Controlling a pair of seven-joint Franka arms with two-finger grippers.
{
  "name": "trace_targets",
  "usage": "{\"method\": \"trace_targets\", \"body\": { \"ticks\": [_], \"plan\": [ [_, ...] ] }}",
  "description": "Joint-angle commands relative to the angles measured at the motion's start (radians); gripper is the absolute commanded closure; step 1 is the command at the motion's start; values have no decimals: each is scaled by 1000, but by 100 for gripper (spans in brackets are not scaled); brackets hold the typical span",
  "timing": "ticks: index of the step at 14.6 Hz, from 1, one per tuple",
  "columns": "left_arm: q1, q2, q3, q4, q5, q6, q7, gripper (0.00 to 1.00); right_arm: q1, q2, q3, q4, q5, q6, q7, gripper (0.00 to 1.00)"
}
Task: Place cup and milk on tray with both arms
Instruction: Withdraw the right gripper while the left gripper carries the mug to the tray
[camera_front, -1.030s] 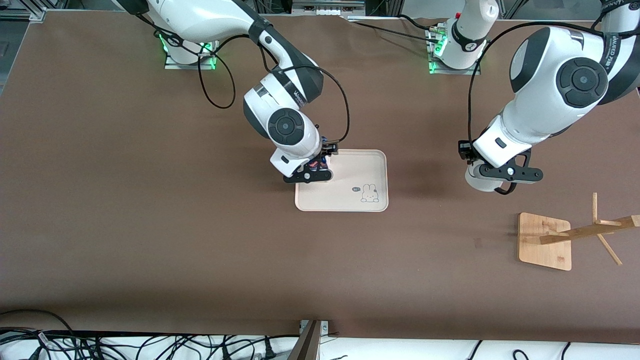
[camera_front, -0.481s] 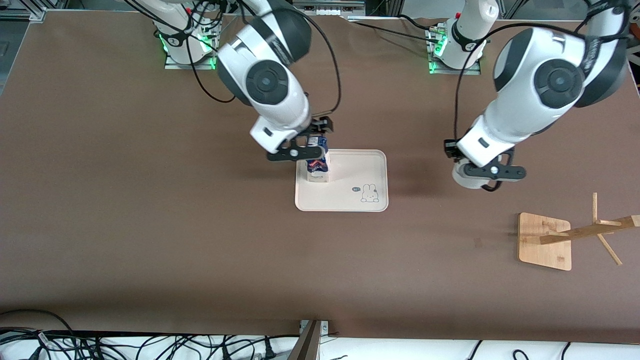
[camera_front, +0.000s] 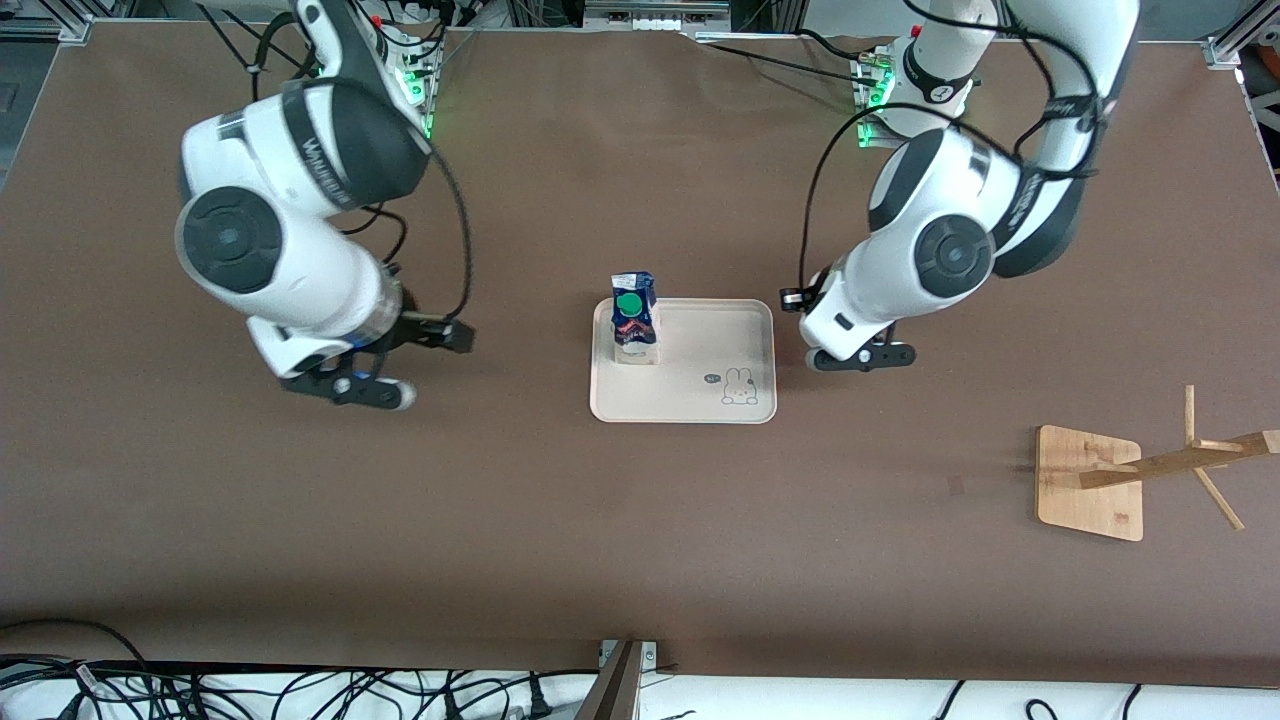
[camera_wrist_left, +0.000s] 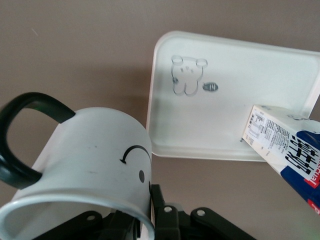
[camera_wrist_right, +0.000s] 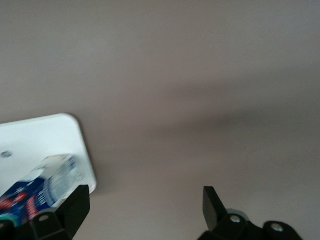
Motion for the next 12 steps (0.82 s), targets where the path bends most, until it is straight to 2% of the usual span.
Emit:
{"method": "trace_targets", "body": {
  "ticks": [1,3,9,11,12],
  "plan": [
    [-41,116,8,114,-68,-21,-100,100,13,-13,-85,-12,2,-2,-112,0],
    [-44,185,9,185,-117,-23,-181,100,13,-13,-90,-12,2,0,-166,0],
    [-47,366,9,369,-119,-20,-173,100,-50,-25,-87,-41,-10,44,-261,0],
    [-62,398,9,382,-125,-15,-174,100,-91,-76,-69,-150,-53,95,-261,0],
    [-68,406,9,382,-127,-14,-177,100,-108,-115,-32,-215,-100,142,-257,0]
  ]
}}
